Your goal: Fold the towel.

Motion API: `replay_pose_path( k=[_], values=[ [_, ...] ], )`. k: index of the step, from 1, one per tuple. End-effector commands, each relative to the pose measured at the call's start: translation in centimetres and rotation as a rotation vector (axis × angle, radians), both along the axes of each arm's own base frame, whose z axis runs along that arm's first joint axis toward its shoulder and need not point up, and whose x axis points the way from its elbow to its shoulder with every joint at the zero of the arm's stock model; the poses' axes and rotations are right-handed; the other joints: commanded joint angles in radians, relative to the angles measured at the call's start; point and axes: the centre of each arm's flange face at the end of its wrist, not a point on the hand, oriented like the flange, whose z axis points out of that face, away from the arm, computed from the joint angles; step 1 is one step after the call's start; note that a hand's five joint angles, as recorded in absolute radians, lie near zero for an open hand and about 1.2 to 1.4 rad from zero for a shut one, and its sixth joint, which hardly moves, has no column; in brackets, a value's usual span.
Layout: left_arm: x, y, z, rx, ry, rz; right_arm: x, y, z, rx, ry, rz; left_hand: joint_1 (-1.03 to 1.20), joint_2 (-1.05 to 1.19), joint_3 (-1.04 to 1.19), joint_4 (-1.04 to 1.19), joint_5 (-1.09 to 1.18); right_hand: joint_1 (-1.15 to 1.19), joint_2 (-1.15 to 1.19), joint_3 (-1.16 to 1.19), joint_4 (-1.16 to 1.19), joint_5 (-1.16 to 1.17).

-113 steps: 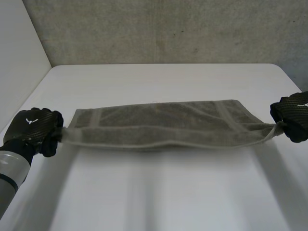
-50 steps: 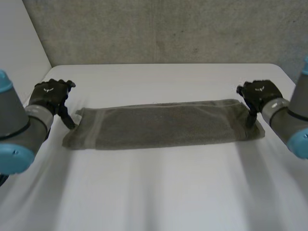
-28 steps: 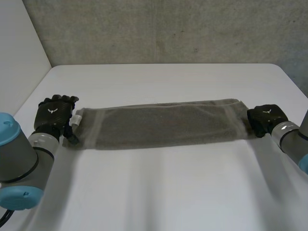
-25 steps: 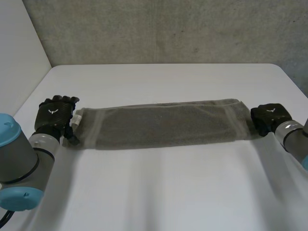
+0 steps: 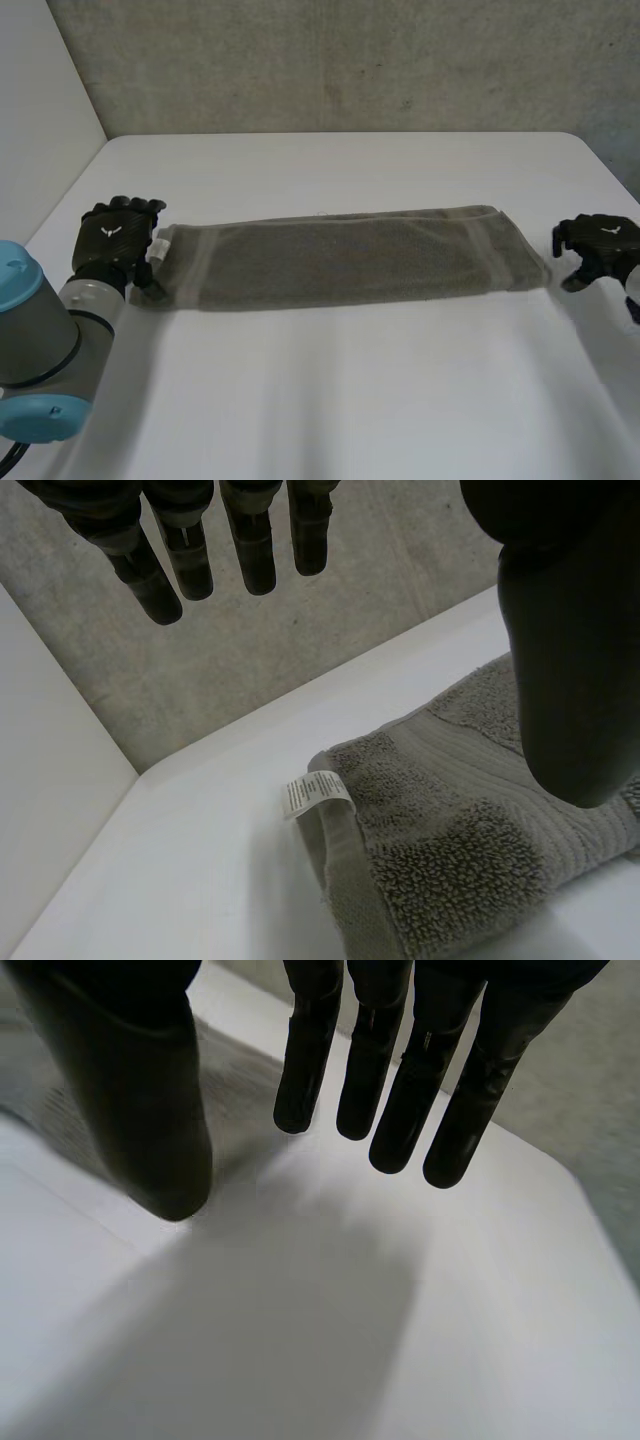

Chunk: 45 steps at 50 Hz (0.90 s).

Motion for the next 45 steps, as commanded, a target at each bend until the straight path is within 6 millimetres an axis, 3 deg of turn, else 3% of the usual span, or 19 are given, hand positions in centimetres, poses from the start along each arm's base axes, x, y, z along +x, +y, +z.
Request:
replay_pose_path(
  k=[1, 22, 26, 28, 29, 30, 32, 45],
  values=[
    [-0.2, 0.3, -0.1, 0.003, 0.000, -0.011, 1.8, 0.1, -1.2, 0.002, -0.092, 0.069, -0.084, -0.079, -0.067, -0.086, -0.219, -0.009, -0.025, -0.018, -0.014, 0.014],
    [-0.1, 0.1, -0.1, 0.014, 0.059, 0.001, 2.2, -0.2, -3.7, 0.021, -0.043, 0.088, -0.084, -0.079, -0.067, -0.086, -0.219, 0.062, 0.045, 0.053, 0.056, 0.084],
    [-0.1, 0.1, -0.1, 0.014, 0.059, 0.001, 1.8, -0.7, -3.9, 0.012, -0.019, 0.064, -0.084, -0.079, -0.067, -0.086, -0.219, 0.158, 0.142, 0.149, 0.153, 0.181],
    [-0.1, 0.1, -0.1, 0.014, 0.059, 0.001, 1.6, -1.1, -3.8, 0.002, -0.013, 0.048, -0.084, -0.079, -0.067, -0.086, -0.219, 0.410, 0.393, 0.400, 0.404, 0.432],
    [-0.1, 0.1, -0.1, 0.014, 0.059, 0.001, 1.6, -1.1, -3.8, 0.002, -0.013, 0.048, -0.084, -0.079, -0.067, -0.086, -0.219, 0.411, 0.395, 0.402, 0.406, 0.434],
    [-0.1, 0.1, -0.1, 0.014, 0.059, 0.001, 1.3, -1.2, -3.7, -0.003, -0.011, 0.040, -0.084, -0.079, -0.067, -0.086, -0.219, 0.594, 0.578, 0.585, 0.589, 0.617],
    [-0.1, 0.1, -0.1, 0.014, 0.059, 0.001, 1.3, -1.3, -3.7, -0.007, -0.010, 0.037, -0.084, -0.079, -0.067, -0.086, -0.219, 0.691, 0.675, 0.682, 0.686, 0.714],
    [-0.1, 0.2, 0.0, 0.014, 0.060, 0.001, 0.7, -1.7, -3.1, -0.038, -0.004, -0.009, -0.084, -0.079, -0.067, -0.086, -0.219, 0.692, 0.676, 0.683, 0.687, 0.714]
  ],
)
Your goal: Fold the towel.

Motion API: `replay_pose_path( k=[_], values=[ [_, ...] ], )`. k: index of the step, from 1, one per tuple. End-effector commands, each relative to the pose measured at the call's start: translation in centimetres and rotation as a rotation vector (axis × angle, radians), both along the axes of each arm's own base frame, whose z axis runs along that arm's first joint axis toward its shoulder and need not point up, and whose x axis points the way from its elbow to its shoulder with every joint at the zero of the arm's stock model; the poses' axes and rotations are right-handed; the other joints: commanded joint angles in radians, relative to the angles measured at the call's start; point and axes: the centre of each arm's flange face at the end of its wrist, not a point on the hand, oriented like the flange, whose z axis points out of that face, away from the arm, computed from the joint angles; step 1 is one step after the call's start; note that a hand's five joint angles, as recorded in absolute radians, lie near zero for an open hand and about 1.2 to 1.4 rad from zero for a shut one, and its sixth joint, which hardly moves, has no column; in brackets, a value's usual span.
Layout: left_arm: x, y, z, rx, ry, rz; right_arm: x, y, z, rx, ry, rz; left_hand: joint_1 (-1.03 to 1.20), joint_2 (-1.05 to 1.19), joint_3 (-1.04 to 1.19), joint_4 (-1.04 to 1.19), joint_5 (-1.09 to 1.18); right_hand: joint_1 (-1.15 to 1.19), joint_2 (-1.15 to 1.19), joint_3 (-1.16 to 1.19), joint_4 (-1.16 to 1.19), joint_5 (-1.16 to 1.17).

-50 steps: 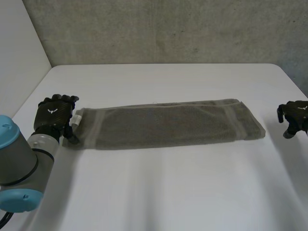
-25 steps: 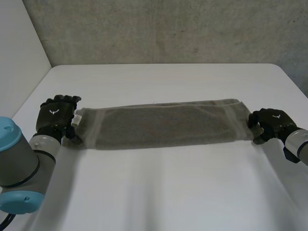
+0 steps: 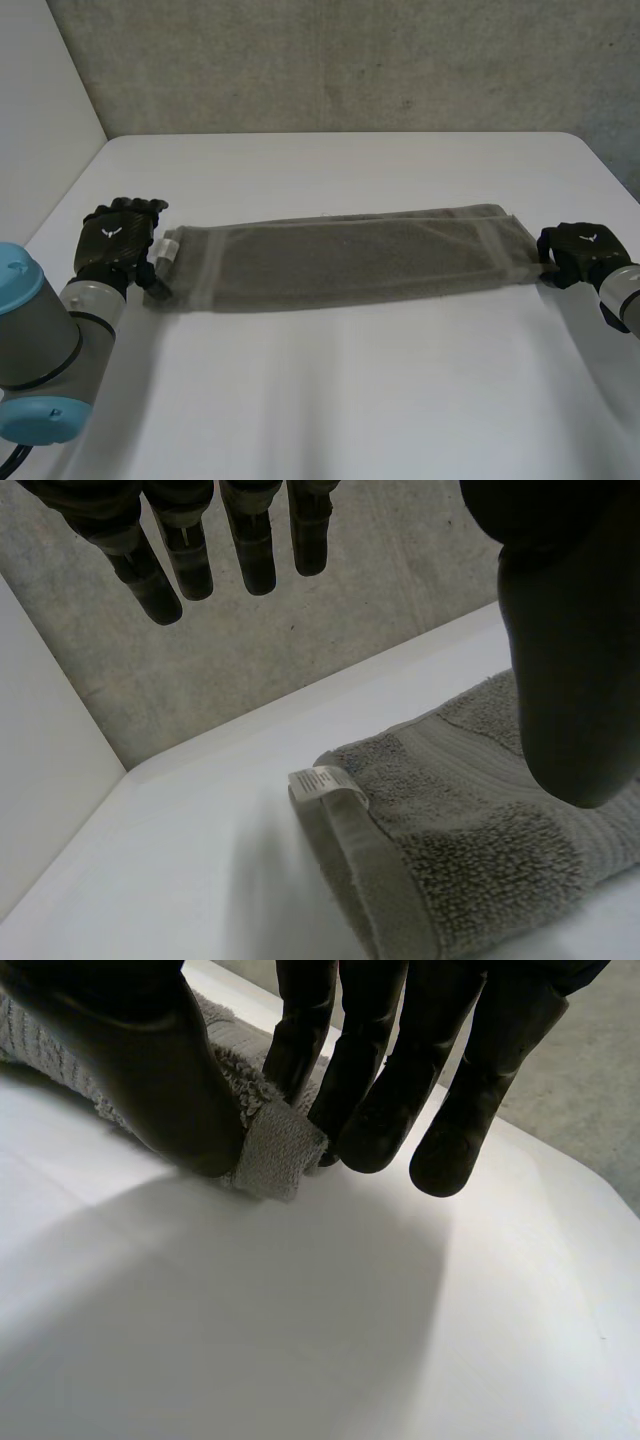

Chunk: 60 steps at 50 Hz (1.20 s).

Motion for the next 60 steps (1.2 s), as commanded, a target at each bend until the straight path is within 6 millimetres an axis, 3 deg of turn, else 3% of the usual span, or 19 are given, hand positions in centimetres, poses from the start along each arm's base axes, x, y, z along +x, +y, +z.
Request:
replay_pose_path(
  k=[1, 14, 16, 28, 31, 32, 36, 44, 46, 47, 49, 53, 55, 56, 57, 58, 60],
  values=[
    [0.0, 0.0, 0.0, 0.001, 0.001, 0.000, -0.2, 0.0, 0.3, -0.001, -0.001, -0.017, -0.084, -0.079, -0.067, -0.086, -0.219, 0.046, 0.075, 0.060, 0.054, 0.246],
    [-0.1, 0.1, 0.1, -0.004, 0.002, -0.003, 0.2, 0.6, 0.3, 0.008, -0.002, 0.007, -0.084, -0.079, -0.067, -0.086, -0.219, 0.046, 0.075, 0.060, 0.054, 0.246],
    [-0.1, 0.1, 0.2, -0.005, 0.003, -0.003, 0.3, 0.7, 0.2, 0.012, -0.002, 0.011, -0.084, -0.079, -0.067, -0.086, -0.219, -0.120, -0.091, -0.106, -0.112, 0.080],
    [0.0, 0.1, 0.2, -0.005, 0.003, -0.001, 0.6, 0.9, -0.2, 0.020, 0.000, 0.021, -0.084, -0.079, -0.067, -0.086, -0.219, -0.264, -0.235, -0.250, -0.256, -0.064],
    [0.0, 0.1, 0.2, -0.005, 0.003, -0.001, 0.6, 0.8, -0.2, 0.020, 0.000, 0.021, -0.084, -0.079, -0.067, -0.086, -0.219, -0.153, -0.124, -0.138, -0.144, 0.047],
    [0.0, 0.1, 0.2, -0.005, 0.003, -0.001, 0.5, 0.8, -0.1, 0.019, 0.001, 0.016, -0.084, -0.079, -0.067, -0.086, -0.219, 0.044, 0.073, 0.058, 0.052, 0.244],
    [0.0, 0.1, 0.2, -0.005, 0.003, -0.001, 0.1, 0.6, 0.2, 0.007, 0.007, -0.005, -0.084, -0.079, -0.067, -0.086, -0.219, 0.046, 0.075, 0.060, 0.054, 0.246],
    [-0.1, 0.7, 0.7, -0.017, 0.006, -0.009, -0.8, 0.6, 3.1, -0.029, 0.012, -0.032, -0.084, -0.079, -0.067, -0.086, -0.219, 0.046, 0.075, 0.060, 0.054, 0.246],
    [-0.4, 0.9, 1.2, -0.030, 0.009, -0.017, -3.2, 0.2, 4.3, -0.011, 0.031, -0.084, -0.084, -0.079, -0.067, -0.086, -0.219, 0.046, 0.075, 0.060, 0.054, 0.246],
    [-0.4, 0.9, 1.2, -0.030, 0.009, -0.017, -3.2, 0.2, 4.3, -0.011, 0.032, -0.085, -0.084, -0.079, -0.067, -0.086, -0.219, 0.046, 0.075, 0.060, 0.054, 0.246],
    [-1.0, 1.4, 2.4, -0.064, 0.021, -0.041, -4.8, -0.6, 6.5, -0.044, 0.104, -0.103, -0.084, -0.079, -0.067, -0.086, -0.219, 0.046, 0.075, 0.060, 0.054, 0.246],
    [-1.6, 1.9, 3.8, -0.108, 0.034, -0.062, -5.0, -1.2, 8.4, -0.075, 0.202, -0.081, -0.081, -0.076, -0.064, -0.083, -0.216, 0.046, 0.075, 0.060, 0.054, 0.246],
    [-1.9, 1.9, 4.5, -0.132, 0.041, -0.070, -4.5, -1.3, 9.6, -0.090, 0.244, -0.072, -0.078, -0.073, -0.061, -0.080, -0.213, 0.046, 0.075, 0.060, 0.054, 0.246],
    [-2.2, 2.0, 5.2, -0.153, 0.049, -0.079, -2.9, -1.3, 11.0, -0.106, 0.269, -0.049, -0.075, -0.070, -0.058, -0.077, -0.211, 0.046, 0.075, 0.060, 0.054, 0.246],
    [-2.5, 1.9, 6.0, -0.177, 0.060, -0.087, 0.3, -0.9, 12.6, -0.140, 0.281, 0.000, -0.075, -0.070, -0.058, -0.077, -0.211, 0.046, 0.075, 0.060, 0.054, 0.246],
    [-2.5, 1.9, 6.0, -0.177, 0.060, -0.087, 0.4, -0.9, 12.6, -0.140, 0.281, 0.000, -0.075, -0.070, -0.058, -0.077, -0.211, 0.046, 0.075, 0.060, 0.054, 0.246],
    [-3.2, 1.6, 7.4, -0.210, 0.086, -0.101, 6.6, 0.6, 15.5, -0.222, 0.287, 0.109, -0.072, -0.067, -0.055, -0.074, -0.208, 0.046, 0.075, 0.060, 0.054, 0.246]
  ],
)
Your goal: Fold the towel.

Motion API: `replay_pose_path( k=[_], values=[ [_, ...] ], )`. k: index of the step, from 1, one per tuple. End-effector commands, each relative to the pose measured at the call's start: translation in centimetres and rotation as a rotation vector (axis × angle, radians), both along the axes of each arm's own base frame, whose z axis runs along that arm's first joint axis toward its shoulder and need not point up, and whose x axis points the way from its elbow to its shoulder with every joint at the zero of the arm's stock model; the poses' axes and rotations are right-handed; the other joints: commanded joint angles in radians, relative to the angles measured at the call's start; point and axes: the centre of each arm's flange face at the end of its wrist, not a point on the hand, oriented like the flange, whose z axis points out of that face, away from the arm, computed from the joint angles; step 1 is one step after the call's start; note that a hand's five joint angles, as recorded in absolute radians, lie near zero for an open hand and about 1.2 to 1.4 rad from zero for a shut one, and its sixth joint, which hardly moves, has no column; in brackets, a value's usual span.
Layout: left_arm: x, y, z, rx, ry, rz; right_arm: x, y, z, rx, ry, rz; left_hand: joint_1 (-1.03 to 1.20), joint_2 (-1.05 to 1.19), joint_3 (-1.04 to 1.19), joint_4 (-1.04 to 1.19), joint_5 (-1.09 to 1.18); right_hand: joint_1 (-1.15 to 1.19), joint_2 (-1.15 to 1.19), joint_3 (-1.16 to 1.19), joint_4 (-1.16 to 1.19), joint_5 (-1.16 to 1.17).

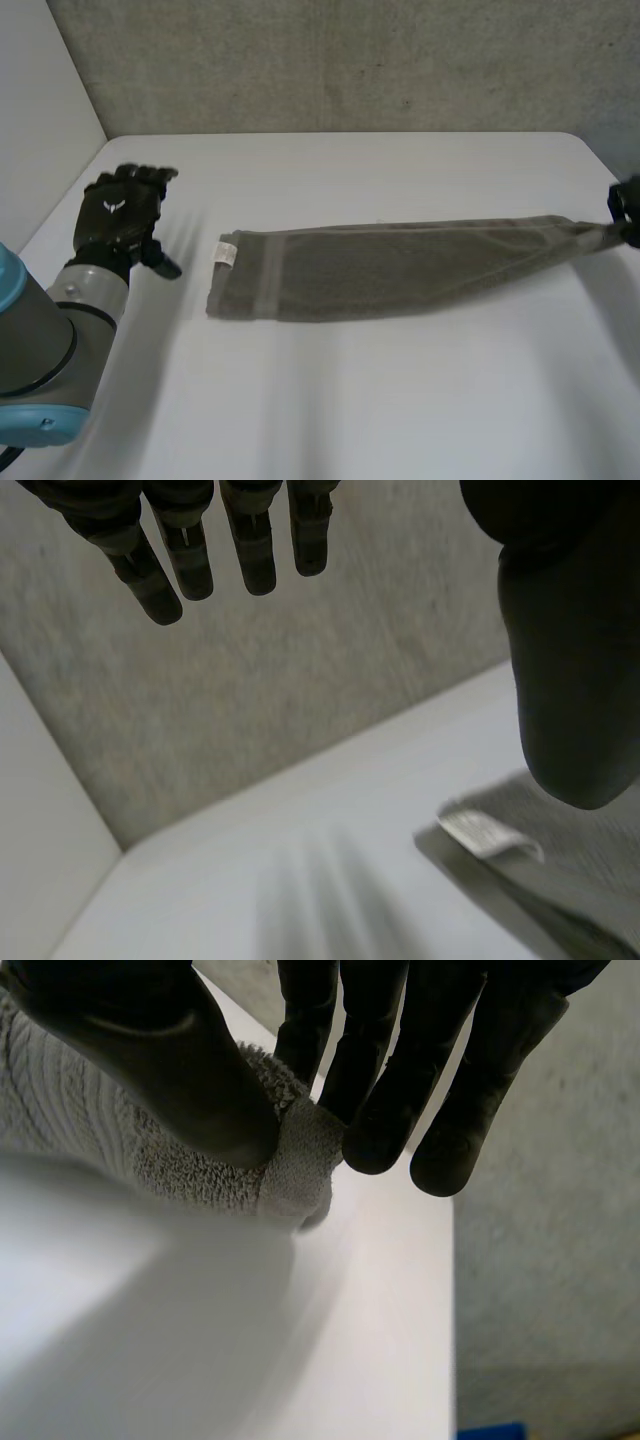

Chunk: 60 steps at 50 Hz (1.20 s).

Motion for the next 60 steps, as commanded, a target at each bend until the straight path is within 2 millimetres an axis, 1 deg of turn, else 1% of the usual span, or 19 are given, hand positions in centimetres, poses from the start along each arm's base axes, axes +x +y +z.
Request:
replay_pose_path(
  k=[1, 2, 3, 5, 6, 8, 11, 13, 14, 15, 19, 22, 23, 30, 33, 35, 46, 55, 60],
  values=[
    [-1.5, -0.2, 3.3, -0.092, 0.049, -0.038, 10.5, 1.7, 6.4, -0.119, 0.096, 0.189, -0.072, -0.067, -0.055, -0.074, -0.208, 0.059, 0.087, 0.058, 0.049, 0.072],
    [-1.9, -0.4, 4.0, -0.107, 0.066, -0.048, 13.4, 2.8, 7.6, -0.158, 0.101, 0.242, -0.072, -0.067, -0.055, -0.074, -0.208, 0.059, 0.087, 0.058, 0.049, 0.072],
    [-1.9, -0.4, 4.0, -0.107, 0.066, -0.048, 13.4, 2.8, 7.6, -0.158, 0.102, 0.242, -0.072, -0.067, -0.055, -0.074, -0.208, 0.059, 0.087, 0.058, 0.049, 0.072],
    [-2.3, -0.6, 5.0, -0.122, 0.090, -0.059, 19.2, 5.5, 8.7, -0.219, 0.092, 0.374, -0.072, -0.067, -0.055, -0.074, -0.208, 0.059, 0.087, 0.058, 0.049, 0.072],
    [-2.3, -0.6, 5.0, -0.122, 0.090, -0.059, 19.2, 5.5, 8.7, -0.220, 0.092, 0.375, -0.072, -0.067, -0.055, -0.074, -0.208, 0.059, 0.087, 0.058, 0.049, 0.072],
    [-2.5, -0.8, 5.7, -0.129, 0.109, -0.063, 26.0, 9.7, 7.4, -0.230, 0.074, 0.559, -0.072, -0.067, -0.055, -0.074, -0.208, 0.059, 0.087, 0.058, 0.049, 0.072],
    [-2.6, -0.9, 5.8, -0.127, 0.116, -0.062, 28.8, 11.8, 6.6, -0.231, 0.070, 0.637, -0.072, -0.067, -0.055, -0.074, -0.208, 0.059, 0.087, 0.058, 0.049, 0.072],
    [-2.6, -1.0, 5.7, -0.118, 0.128, -0.062, 32.8, 15.6, 3.7, -0.191, 0.080, 0.759, -0.072, -0.067, -0.055, -0.074, -0.208, 0.059, 0.087, 0.058, 0.049, 0.072],
    [-2.6, -1.0, 5.7, -0.118, 0.128, -0.062, 32.8, 15.6, 3.7, -0.191, 0.080, 0.759, -0.072, -0.067, -0.055, -0.074, -0.208, 0.059, 0.087, 0.058, 0.049, 0.072],
    [-2.7, -0.9, 5.5, -0.111, 0.134, -0.065, 34.1, 17.0, 1.8, -0.159, 0.090, 0.804, -0.069, -0.064, -0.052, -0.071, -0.205, 0.059, 0.087, 0.058, 0.049, 0.072],
    [-2.8, -1.0, 4.4, -0.075, 0.138, -0.065, 36.1, 19.7, -2.0, -0.088, 0.109, 0.882, -0.072, -0.067, -0.055, -0.074, -0.208, -0.623, -0.594, -0.624, -0.632, -0.610],
    [-2.8, -1.1, 3.9, -0.061, 0.136, -0.063, 36.2, 19.8, -2.0, -0.089, 0.103, 0.882, -0.072, -0.067, -0.055, -0.074, -0.208, -0.815, -0.787, -0.816, -0.825, -0.802],
    [-2.8, -1.1, 3.4, -0.048, 0.133, -0.062, 36.2, 19.6, -1.9, -0.096, 0.091, 0.868, -0.072, -0.067, -0.055, -0.074, -0.208, -1.129, -1.101, -1.130, -1.138, -1.116],
    [-3.0, -1.2, 2.0, -0.010, 0.118, -0.065, 34.5, 18.4, 0.1, -0.100, 0.049, 0.719, -0.072, -0.067, -0.055, -0.074, -0.208, -1.163, -1.135, -1.164, -1.172, -1.150],
    [-3.4, -1.1, 1.8, -0.006, 0.114, -0.080, 32.3, 17.8, 0.7, -0.059, 0.019, 0.644, -0.072, -0.067, -0.055, -0.074, -0.208, -1.163, -1.135, -1.164, -1.172, -1.150],
    [-4.2, -0.7, 1.6, -0.002, 0.111, -0.105, 29.3, 16.4, -0.3, 0.004, 0.004, 0.570, -0.069, -0.064, -0.052, -0.071, -0.205, -1.163, -1.135, -1.164, -1.172, -1.150],
    [-6.1, 0.9, -0.5, 0.056, 0.081, -0.171, 23.1, 14.8, -5.0, 0.080, 0.005, 0.443, -0.054, -0.050, -0.038, -0.056, -0.190, -1.162, -1.133, -1.163, -1.171, -1.149],
    [-6.0, 1.2, -1.5, 0.085, 0.072, -0.168, 20.4, 12.6, -6.9, 0.068, 0.004, 0.356, -0.057, -0.053, -0.041, -0.059, -0.193, -0.877, -0.849, -0.878, -0.886, -0.864],
    [-5.9, 1.2, -1.9, 0.095, 0.068, -0.163, 20.2, 12.1, -7.5, 0.062, -0.008, 0.344, -0.060, -0.056, -0.043, -0.062, -0.196, -0.445, -0.417, -0.446, -0.455, -0.432]
  ],
)
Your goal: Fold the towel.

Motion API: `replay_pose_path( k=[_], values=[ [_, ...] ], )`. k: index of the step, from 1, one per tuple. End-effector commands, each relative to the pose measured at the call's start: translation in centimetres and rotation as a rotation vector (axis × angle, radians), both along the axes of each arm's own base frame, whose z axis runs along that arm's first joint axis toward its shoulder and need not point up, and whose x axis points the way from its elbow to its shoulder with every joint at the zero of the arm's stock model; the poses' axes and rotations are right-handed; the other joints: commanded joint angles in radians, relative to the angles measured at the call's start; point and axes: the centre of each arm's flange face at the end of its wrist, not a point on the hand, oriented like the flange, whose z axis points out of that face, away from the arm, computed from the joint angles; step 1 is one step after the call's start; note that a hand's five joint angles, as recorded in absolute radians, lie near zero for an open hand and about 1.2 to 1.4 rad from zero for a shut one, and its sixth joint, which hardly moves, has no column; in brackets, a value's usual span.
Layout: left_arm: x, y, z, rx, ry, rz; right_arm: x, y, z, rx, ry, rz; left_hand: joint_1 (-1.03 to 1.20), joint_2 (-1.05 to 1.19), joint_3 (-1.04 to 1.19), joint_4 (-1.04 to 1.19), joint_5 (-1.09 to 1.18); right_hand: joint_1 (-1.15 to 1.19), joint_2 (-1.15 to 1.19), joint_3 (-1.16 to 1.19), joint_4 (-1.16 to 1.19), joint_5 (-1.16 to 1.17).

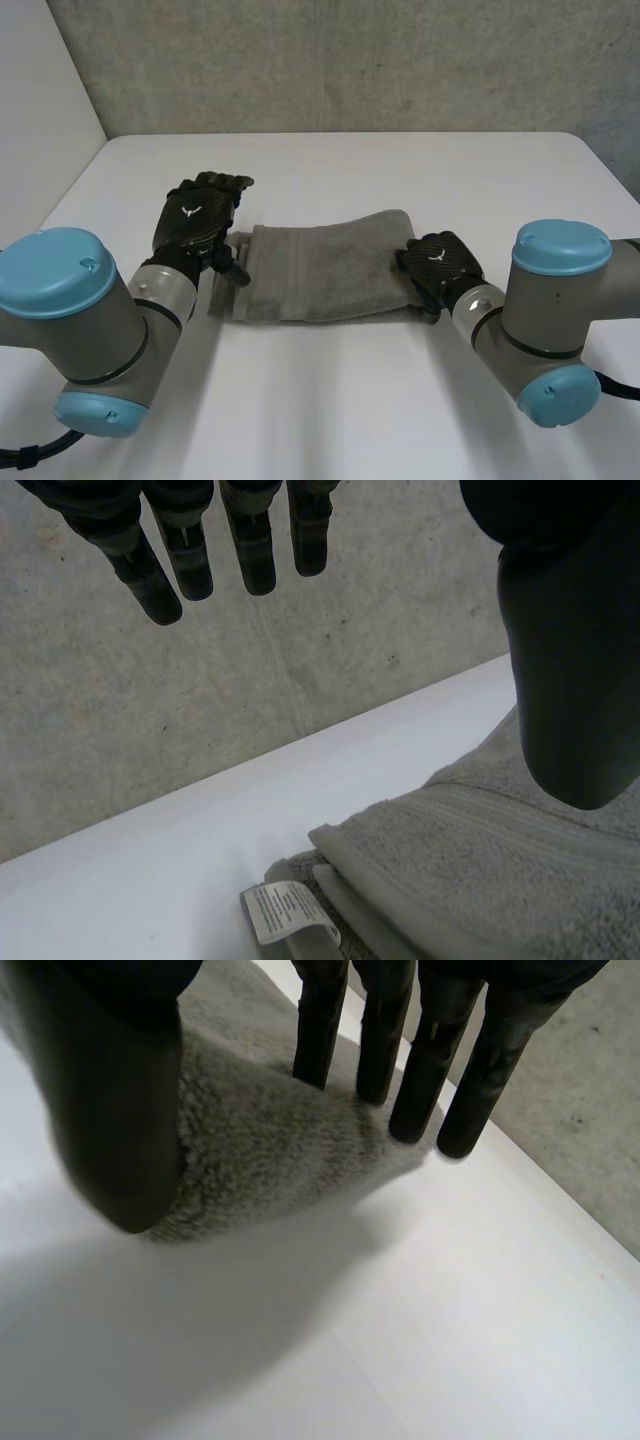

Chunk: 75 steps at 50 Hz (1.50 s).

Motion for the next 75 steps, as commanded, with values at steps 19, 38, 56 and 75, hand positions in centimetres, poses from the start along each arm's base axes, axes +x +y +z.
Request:
replay_pose_path(
  k=[19, 38, 56, 75],
  values=[
    [0.5, 0.6, -0.4, 0.017, -0.006, 0.009, -5.4, 0.5, 1.9, 0.065, -0.083, -0.074, -0.066, -0.062, -0.050, -0.068, -0.204, 0.825, 0.832, 0.842, 0.837, 0.826],
    [-0.2, 1.1, 2.0, -0.041, 0.032, -0.020, -1.4, 0.3, 9.4, -0.124, -0.037, 0.225, -0.046, -0.041, -0.029, -0.047, -0.184, 0.825, 0.832, 0.842, 0.837, 0.826],
    [-0.8, 1.1, 4.1, -0.096, 0.067, -0.028, 9.6, 8.9, 5.0, -0.006, -0.001, 0.475, -0.043, -0.038, -0.026, -0.045, -0.181, -0.221, -0.214, -0.203, -0.209, -0.219],
    [-5.6, 4.1, -3.8, 0.099, -0.054, -0.180, 3.2, 4.1, 4.2, 0.210, -0.254, 0.116, -0.043, -0.038, -0.026, -0.045, -0.181, -0.397, -0.390, -0.380, -0.385, -0.395]
  ],
)
